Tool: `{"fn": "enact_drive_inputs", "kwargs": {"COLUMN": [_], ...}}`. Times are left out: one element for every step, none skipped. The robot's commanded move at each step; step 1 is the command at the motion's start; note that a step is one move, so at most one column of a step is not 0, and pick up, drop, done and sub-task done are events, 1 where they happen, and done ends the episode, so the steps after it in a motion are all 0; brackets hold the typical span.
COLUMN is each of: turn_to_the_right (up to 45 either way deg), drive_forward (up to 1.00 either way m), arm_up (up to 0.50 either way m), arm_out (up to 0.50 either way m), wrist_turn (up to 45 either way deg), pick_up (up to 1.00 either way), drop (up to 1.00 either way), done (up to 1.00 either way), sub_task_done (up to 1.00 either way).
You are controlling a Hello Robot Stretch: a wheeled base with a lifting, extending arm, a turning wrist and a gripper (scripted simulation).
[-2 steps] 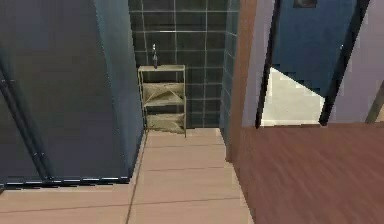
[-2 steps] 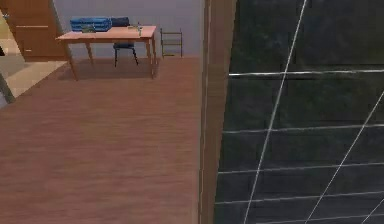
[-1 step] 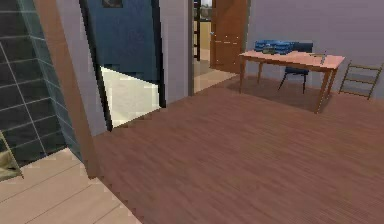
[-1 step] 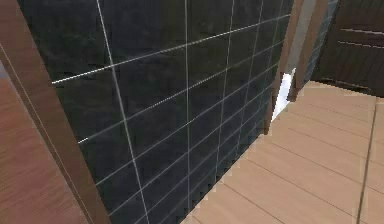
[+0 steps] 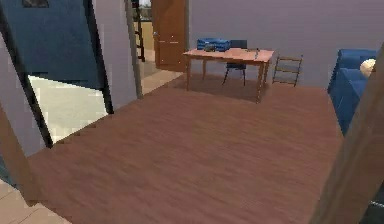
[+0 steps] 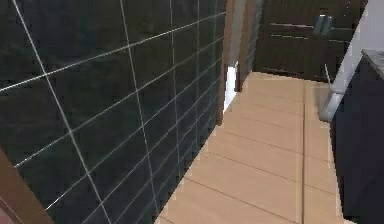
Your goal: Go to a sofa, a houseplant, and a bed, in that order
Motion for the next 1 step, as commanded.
{"fn": "enact_drive_inputs", "kwargs": {"turn_to_the_right": [0.0], "drive_forward": [0.80], "arm_up": [0.00], "arm_out": [0.00], "wrist_turn": [0.0], "pick_up": [0.00], "drop": [0.00], "done": [0.00], "sub_task_done": [0.00]}}
